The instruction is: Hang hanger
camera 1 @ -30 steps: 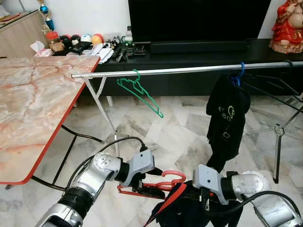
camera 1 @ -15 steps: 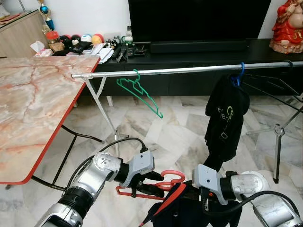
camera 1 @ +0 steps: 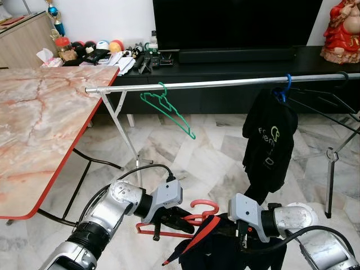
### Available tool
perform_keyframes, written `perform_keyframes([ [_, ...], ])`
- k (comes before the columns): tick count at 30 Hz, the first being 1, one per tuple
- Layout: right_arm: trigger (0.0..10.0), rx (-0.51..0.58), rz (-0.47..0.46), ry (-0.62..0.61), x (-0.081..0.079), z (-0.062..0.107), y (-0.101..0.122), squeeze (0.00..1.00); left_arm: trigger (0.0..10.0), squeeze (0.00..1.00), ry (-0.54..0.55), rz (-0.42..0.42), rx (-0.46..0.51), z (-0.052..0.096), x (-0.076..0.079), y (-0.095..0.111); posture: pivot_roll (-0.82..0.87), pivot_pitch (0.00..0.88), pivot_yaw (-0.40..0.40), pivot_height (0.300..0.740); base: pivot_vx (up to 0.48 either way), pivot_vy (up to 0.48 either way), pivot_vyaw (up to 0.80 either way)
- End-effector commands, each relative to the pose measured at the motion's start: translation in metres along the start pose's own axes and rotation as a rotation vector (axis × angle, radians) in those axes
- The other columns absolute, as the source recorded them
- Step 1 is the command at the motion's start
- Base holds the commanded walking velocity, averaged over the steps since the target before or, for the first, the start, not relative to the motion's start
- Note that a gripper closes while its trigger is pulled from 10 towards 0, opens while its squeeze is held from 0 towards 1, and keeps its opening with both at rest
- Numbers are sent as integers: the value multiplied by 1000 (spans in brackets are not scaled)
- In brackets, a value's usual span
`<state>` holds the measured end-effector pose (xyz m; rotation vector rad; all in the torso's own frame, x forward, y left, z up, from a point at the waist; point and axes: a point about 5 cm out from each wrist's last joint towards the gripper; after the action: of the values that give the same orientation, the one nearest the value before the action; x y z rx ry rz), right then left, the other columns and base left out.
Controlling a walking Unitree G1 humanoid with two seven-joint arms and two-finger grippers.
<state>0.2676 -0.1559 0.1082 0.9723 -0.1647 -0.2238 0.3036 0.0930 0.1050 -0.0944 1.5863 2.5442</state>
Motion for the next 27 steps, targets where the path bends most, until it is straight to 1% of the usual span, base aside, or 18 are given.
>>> perform_keyframes([
  [1,10000,170,63,39,-1,-3,31,0,0,0,19,33,13,1,0,-2,-23,49,85,740,0,0,0],
  [12,10000,207,37,69,-3,-8,34,0,0,0,-4,37,13,2,4,-3,-22,25,83,740,0,0,0],
  [13,10000,216,33,76,-3,-8,35,694,0,0,-5,36,12,3,4,-3,-22,23,82,740,0,0,0],
  [14,10000,223,30,82,-4,-8,36,694,0,0,-6,36,12,3,4,-3,-22,24,83,740,0,0,0],
  [15,10000,242,22,95,-4,-8,37,1000,0,0,-4,37,14,2,4,-3,-21,22,82,740,0,0,0],
  [17,10000,271,34,85,-4,-8,41,1000,0,0,-6,38,14,3,4,-3,-20,25,83,740,0,0,0],
  [18,10000,285,31,87,-4,-8,42,196,0,0,-7,39,15,3,4,-3,-20,25,83,740,0,0,0],
  [19,10000,310,21,97,-5,-8,44,0,0,0,-7,40,14,3,4,-3,-20,26,83,740,0,0,0],
  [27,10000,328,-1,111,-8,-9,43,0,0,0,-6,43,11,3,5,-3,-18,39,85,740,0,0,0],
])
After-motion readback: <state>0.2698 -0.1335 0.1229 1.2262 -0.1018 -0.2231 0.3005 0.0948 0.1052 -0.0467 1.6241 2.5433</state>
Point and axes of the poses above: a point about 5 cm out from each wrist's last joint towards the gripper, its own z axis pointing back from the gripper into the wrist, its own y axis along the axis of the wrist's last joint, x = y × z, and after that the axes turned 6 degrees about -z, right-handed
